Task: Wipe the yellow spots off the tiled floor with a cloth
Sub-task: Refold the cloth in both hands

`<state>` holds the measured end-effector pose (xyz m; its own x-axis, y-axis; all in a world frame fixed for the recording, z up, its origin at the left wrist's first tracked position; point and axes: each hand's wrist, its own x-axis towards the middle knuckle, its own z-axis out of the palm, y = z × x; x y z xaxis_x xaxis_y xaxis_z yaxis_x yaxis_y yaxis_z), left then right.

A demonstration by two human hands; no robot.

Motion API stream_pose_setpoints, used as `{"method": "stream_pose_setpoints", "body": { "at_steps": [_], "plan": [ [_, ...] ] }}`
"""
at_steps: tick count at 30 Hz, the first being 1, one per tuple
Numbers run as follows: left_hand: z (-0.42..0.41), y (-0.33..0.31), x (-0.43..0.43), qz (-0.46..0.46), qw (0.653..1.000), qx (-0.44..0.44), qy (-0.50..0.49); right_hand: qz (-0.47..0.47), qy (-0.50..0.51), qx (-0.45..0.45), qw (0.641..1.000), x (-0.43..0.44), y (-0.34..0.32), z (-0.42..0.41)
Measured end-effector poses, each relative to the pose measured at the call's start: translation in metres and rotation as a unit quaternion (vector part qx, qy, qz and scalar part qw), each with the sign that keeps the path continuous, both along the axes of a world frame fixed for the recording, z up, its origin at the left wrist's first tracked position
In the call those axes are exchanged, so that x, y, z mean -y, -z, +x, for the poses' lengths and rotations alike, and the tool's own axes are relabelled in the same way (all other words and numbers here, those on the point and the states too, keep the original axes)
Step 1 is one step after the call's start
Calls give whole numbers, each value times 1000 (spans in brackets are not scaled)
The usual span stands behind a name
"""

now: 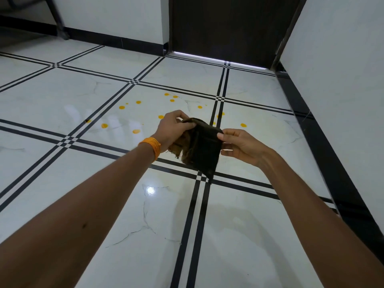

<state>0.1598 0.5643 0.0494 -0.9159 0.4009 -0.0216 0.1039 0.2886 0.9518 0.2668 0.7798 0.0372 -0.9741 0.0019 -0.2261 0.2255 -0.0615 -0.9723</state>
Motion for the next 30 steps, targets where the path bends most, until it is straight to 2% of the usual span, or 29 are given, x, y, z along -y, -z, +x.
{"method": "stream_pose_setpoints", "body": {
  "at_steps": [2,4,6,7,9,10,12,15,19,22,24,26,27,28,30],
  "plan": [
    [-2,8,2,-100,991,-66,-60,-61,24,-22,998,4,0,-3],
    [-1,11,3,-184,961,-161,-133,-111,32,-39,993,9,-2,-8],
    [6,6,-1,-160,941,-250,-164,-130,39,-41,990,16,-3,-11],
    [10,3,-5,-108,952,-253,-137,-131,50,-39,989,20,-4,-12],
    [25,-2,-16,8,990,-138,-27,-137,82,-45,986,27,-3,-16],
    [33,-3,-21,52,996,-75,18,-147,103,-50,983,31,-2,-18],
    [37,-5,-24,111,993,1,45,-173,153,-54,972,42,-2,-20],
    [32,-3,-19,121,989,42,79,-170,203,-58,963,48,-4,-24],
    [31,3,-16,43,994,13,101,-152,211,-48,964,50,-3,-29],
    [27,-4,-4,82,984,63,146,-181,192,-44,963,45,-1,-29],
    [17,-11,8,114,974,104,166,-185,142,-39,972,33,2,-25],
    [8,-16,17,122,976,108,147,-141,104,-22,984,15,7,-18],
    [4,-18,20,117,981,94,122,-84,99,0,991,4,10,-14],
    [2,-21,22,111,987,73,96,6,98,27,995,-5,12,-11],
    [1,-29,23,86,993,20,77,221,97,76,967,-15,14,-5]
  ]
}}
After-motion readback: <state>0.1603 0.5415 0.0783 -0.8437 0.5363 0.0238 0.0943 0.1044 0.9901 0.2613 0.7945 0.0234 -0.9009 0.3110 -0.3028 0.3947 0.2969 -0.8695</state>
